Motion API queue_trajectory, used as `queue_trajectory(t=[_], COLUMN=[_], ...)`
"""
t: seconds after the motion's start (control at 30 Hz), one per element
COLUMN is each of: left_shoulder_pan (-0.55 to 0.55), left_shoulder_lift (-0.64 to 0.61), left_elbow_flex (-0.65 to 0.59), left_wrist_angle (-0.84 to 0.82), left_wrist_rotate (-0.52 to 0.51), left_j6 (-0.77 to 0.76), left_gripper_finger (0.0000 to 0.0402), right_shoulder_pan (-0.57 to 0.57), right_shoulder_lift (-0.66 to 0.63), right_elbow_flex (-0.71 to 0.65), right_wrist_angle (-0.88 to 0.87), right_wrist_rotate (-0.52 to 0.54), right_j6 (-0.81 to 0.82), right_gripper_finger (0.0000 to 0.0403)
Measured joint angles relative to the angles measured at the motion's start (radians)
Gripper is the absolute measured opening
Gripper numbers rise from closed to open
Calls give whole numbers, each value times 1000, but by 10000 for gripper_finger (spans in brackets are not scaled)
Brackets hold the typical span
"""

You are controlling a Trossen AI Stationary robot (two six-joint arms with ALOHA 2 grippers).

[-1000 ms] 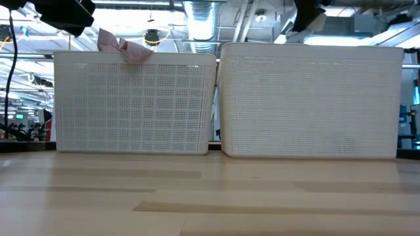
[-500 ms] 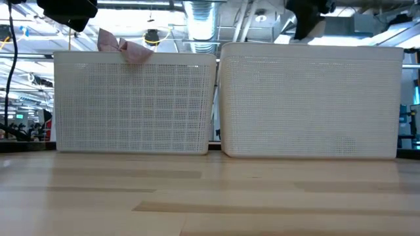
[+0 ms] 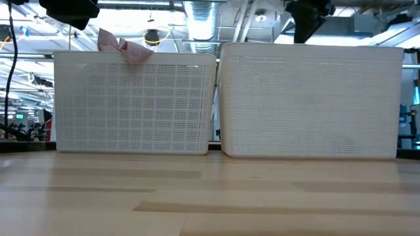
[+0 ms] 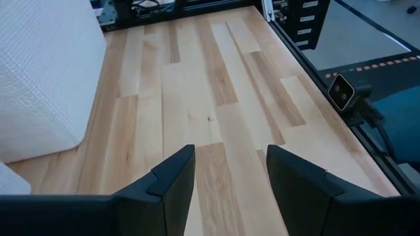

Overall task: Sort clothes
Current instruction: Put the blue sock into the right white laundry organizer, then adjust the white laundry organizers

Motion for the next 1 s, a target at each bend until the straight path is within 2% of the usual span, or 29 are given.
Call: queue_trajectory(t=[0.27, 0.43, 0.63, 1.0], left_shoulder_pan=[0, 0, 0, 0], left_shoulder_lift=[0, 0, 0, -63], left_elbow_flex=[0, 0, 0, 18], left_wrist_angle=[1, 14, 23, 25], left_wrist_rotate=[1, 2, -2, -119], left_j6=[11, 13, 29, 162], left_gripper_finger=[185, 185, 185, 185], right_shoulder_pan=[23, 30, 60, 247], right_shoulder_lift=[-15, -29, -36, -116], right_elbow_flex=[0, 0, 0, 0], right_wrist_angle=[13, 23, 75, 382], right_wrist_rotate=[-1, -1, 0, 2], right_j6=[-4, -3, -43, -225], right_gripper_finger=[189, 213, 219, 219])
